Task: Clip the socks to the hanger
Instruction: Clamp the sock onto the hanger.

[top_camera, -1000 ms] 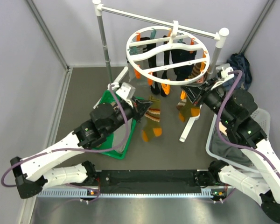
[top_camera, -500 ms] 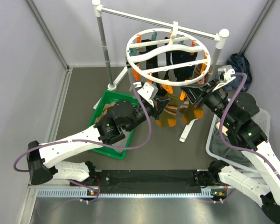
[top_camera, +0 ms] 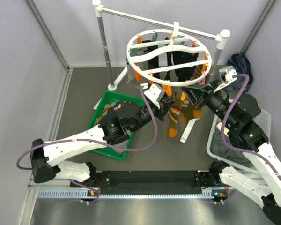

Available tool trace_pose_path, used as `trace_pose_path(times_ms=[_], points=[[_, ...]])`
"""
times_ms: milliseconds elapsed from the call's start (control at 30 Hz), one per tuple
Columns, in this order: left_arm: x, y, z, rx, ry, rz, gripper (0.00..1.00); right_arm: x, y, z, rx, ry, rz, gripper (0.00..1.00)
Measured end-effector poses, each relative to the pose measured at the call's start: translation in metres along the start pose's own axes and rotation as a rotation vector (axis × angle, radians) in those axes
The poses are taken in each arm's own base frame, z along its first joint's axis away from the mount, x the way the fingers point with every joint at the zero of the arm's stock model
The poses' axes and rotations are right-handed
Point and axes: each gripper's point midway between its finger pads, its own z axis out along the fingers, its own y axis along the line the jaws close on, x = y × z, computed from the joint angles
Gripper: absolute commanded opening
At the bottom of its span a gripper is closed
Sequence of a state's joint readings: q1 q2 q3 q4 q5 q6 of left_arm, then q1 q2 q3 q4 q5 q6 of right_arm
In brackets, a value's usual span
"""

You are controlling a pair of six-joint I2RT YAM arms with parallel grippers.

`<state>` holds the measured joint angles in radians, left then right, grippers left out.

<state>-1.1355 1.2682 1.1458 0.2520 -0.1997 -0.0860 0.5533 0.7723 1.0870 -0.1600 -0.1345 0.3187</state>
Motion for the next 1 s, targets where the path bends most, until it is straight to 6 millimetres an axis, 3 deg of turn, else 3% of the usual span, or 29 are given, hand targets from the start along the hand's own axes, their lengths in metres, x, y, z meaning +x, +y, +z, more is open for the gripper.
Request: trace_pose_path(times_ms=[1000], points=[[-0.0054,-0.0083,0.0069,0.031,-0.015,0.006,0.00,0.0031,-0.0025,-0.0017,0.009,-0.003,0.000,0.00]])
